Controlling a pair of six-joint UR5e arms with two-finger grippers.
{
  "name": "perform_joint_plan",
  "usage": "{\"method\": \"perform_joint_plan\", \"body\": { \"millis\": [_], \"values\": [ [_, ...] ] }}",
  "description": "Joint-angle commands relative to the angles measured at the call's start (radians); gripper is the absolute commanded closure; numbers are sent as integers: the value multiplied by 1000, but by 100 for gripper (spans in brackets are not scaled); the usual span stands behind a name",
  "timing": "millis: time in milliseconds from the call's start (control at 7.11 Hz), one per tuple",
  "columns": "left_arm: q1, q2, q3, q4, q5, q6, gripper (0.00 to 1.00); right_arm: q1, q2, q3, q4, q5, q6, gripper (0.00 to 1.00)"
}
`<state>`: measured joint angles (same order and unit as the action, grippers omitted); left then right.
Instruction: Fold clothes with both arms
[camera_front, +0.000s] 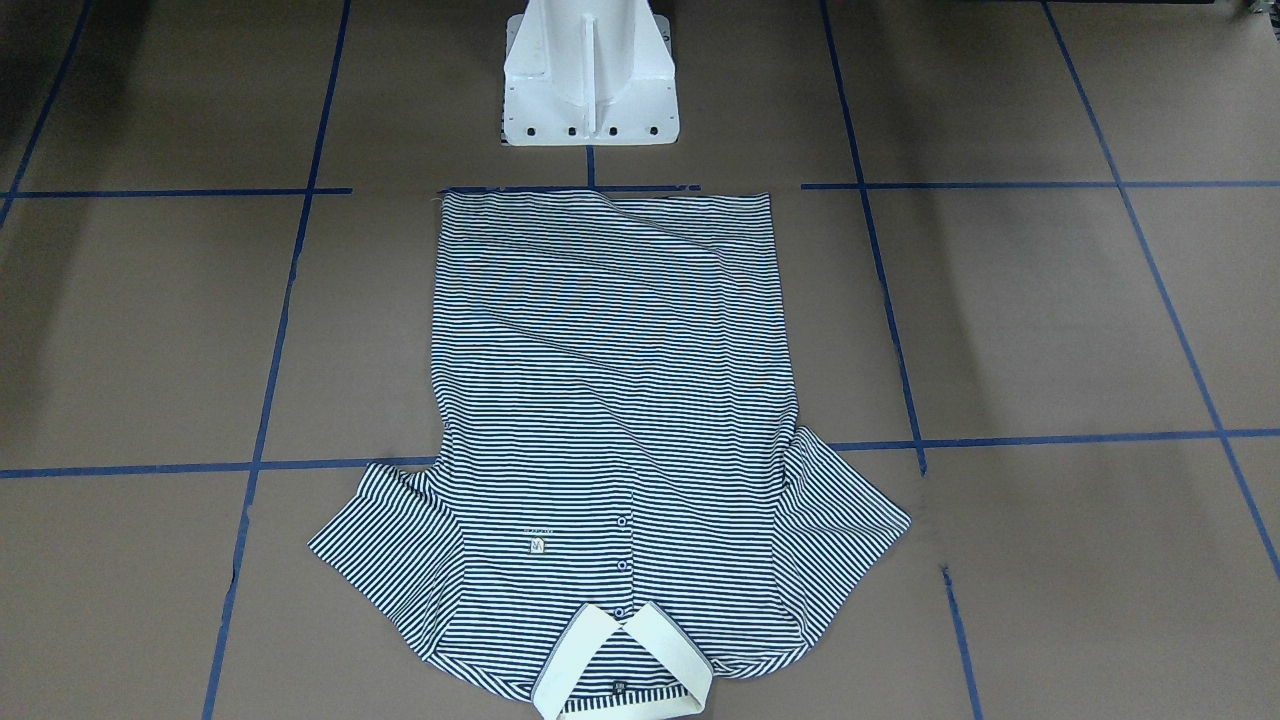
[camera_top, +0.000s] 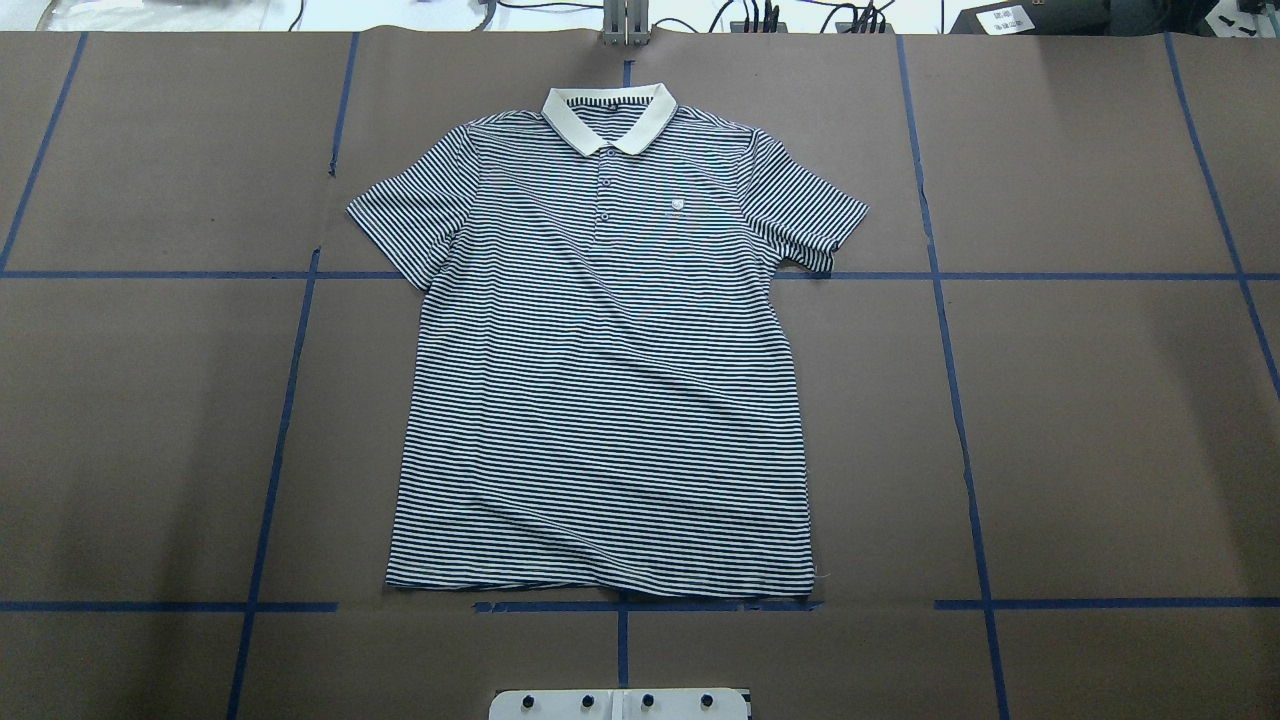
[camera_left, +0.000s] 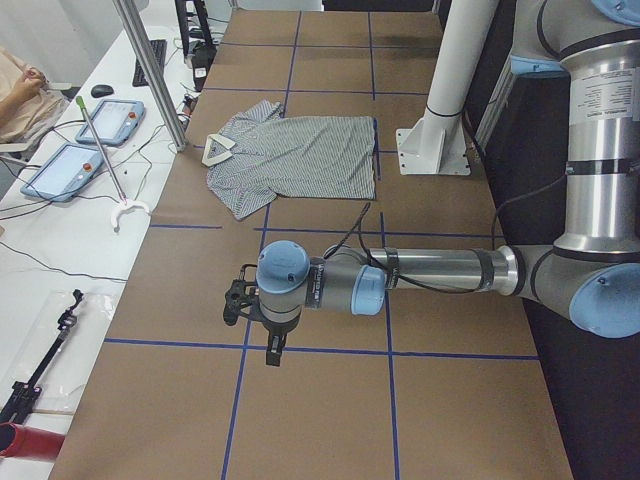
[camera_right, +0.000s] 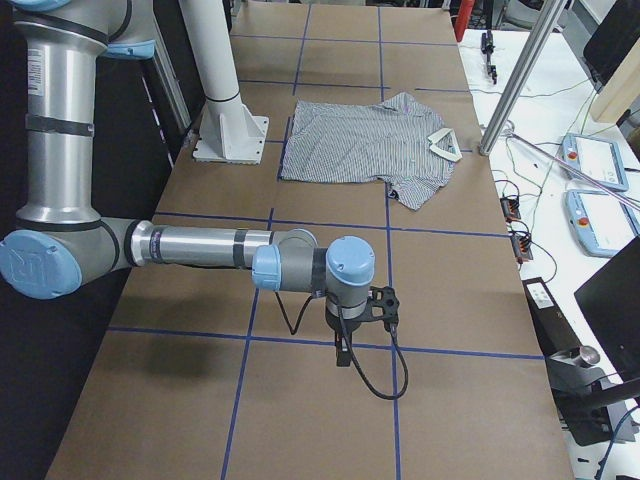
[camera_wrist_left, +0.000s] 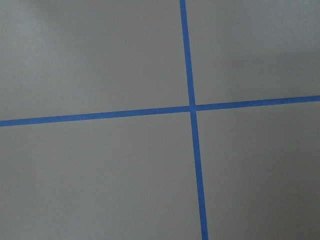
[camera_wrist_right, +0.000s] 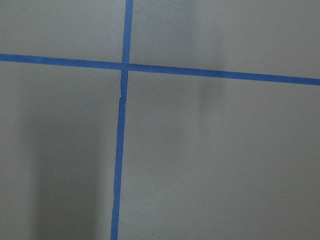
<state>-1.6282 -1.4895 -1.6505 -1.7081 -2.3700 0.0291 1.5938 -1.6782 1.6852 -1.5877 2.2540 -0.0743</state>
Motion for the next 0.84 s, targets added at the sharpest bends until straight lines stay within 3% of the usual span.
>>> {"method": "perform_joint_plan", "body": {
  "millis": [0,422,704],
  "values": [
    [5,11,0,-16,2,18,0,0,0,-1,0,-1,-1,0],
    [7,25,6,-71,-5,72,0,-5,3,13,2,-1,-1,0],
    [31,21,17,-105,15,72,0,-99,21,19,62,-8,14,0]
  ]
}}
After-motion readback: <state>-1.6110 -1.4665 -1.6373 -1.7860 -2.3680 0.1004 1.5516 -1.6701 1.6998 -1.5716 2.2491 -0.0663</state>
